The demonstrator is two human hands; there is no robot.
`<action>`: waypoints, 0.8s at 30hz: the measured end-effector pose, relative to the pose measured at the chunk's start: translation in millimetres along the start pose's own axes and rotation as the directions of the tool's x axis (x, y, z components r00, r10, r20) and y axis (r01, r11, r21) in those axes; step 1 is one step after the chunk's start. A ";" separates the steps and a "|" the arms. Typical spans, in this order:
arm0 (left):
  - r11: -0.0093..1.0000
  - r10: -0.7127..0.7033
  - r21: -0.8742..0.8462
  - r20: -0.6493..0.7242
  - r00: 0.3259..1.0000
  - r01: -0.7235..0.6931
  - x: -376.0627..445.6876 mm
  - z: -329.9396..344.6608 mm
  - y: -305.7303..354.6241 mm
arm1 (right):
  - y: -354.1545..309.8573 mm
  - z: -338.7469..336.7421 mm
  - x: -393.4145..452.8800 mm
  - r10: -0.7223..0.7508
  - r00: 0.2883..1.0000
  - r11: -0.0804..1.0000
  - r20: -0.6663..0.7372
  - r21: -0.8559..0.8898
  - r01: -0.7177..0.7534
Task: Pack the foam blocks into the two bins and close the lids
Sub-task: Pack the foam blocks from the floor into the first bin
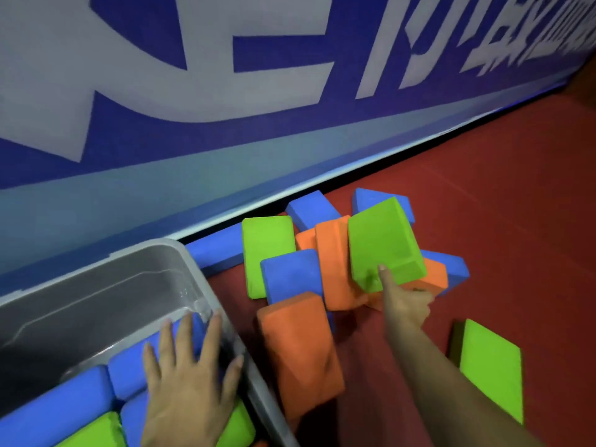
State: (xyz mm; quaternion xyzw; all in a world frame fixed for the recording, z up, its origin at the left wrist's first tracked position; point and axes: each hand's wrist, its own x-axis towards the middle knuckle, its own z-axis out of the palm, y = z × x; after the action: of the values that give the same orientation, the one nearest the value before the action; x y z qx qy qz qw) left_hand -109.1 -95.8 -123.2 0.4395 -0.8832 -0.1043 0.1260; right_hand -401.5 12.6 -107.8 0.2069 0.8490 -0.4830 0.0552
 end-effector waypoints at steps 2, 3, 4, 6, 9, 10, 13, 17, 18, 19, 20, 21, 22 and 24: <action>0.997 0.070 0.022 -0.010 0.998 -0.070 3.0 -1.8 24.0 | -3.3 8.4 23.6 0.103 0.994 0.974 0.046 0.197 -0.110; 0.995 0.099 0.026 -0.014 0.995 -0.099 3.1 -2.4 30.8 | -1.9 16.6 38.1 0.097 0.990 0.933 0.107 0.336 -0.128; 0.992 0.127 0.030 -0.019 0.992 -0.127 2.5 -3.0 34.3 | 3.9 26.4 54.8 0.090 0.981 0.899 0.172 0.411 -0.154; 0.985 0.171 0.044 -0.031 0.985 -0.170 3.0 -4.3 34.1 | 22.7 53.2 92.0 0.040 0.965 0.868 0.258 0.469 -0.162; 0.980 0.192 0.055 -0.043 0.980 -0.189 10.0 -6.0 32.6 | 9.4 54.8 76.6 0.043 0.979 0.815 0.197 0.559 -0.149; 0.979 0.200 0.059 -0.037 0.979 -0.198 14.2 -6.7 36.2 | 3.3 53.7 65.3 0.036 0.984 0.800 0.177 0.585 -0.134; 0.954 0.284 0.103 -0.008 0.959 -0.282 31.9 -6.1 59.3 | -13.9 53.9 17.7 0.003 0.947 0.725 0.323 0.651 -0.224; 0.890 0.405 0.234 -0.016 0.914 -0.391 70.8 -20.4 91.3 | -25.5 40.7 -82.1 -0.090 0.701 0.737 0.707 0.521 -0.431; 0.885 0.405 0.262 -0.028 0.914 -0.385 79.7 -27.4 91.2 | -28.3 39.5 -106.6 -0.129 0.615 0.764 0.778 0.473 -0.438; 0.888 0.395 0.276 -0.046 0.917 -0.369 87.0 -36.1 86.2 | -31.1 38.4 -127.9 -0.187 0.522 0.772 0.832 0.453 -0.446; 0.893 0.382 0.281 -0.066 0.922 -0.350 92.8 -46.5 76.9 | -30.8 40.9 -142.7 -0.234 0.453 0.794 0.860 0.438 -0.422; 0.894 0.376 0.295 -0.085 0.923 -0.337 97.5 -57.3 63.3 | -34.0 42.4 -156.4 -0.249 0.400 0.824 0.882 0.410 -0.391; 0.892 0.371 0.316 -0.099 0.923 -0.325 101.8 -67.8 46.3 | -34.6 46.0 -161.3 -0.262 0.341 0.867 0.903 0.376 -0.328; 0.900 0.318 0.351 -0.118 0.941 -0.260 109.8 -89.4 8.9 | -32.3 54.8 -159.5 -0.298 0.200 0.930 0.933 0.331 -0.160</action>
State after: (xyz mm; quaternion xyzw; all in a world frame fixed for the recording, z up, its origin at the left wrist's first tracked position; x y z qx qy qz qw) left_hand -151.6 -185.2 -21.6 0.3255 -0.9293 0.1035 0.1406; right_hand -275.5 -95.7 -64.1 -0.1777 0.5265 -0.6509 0.5173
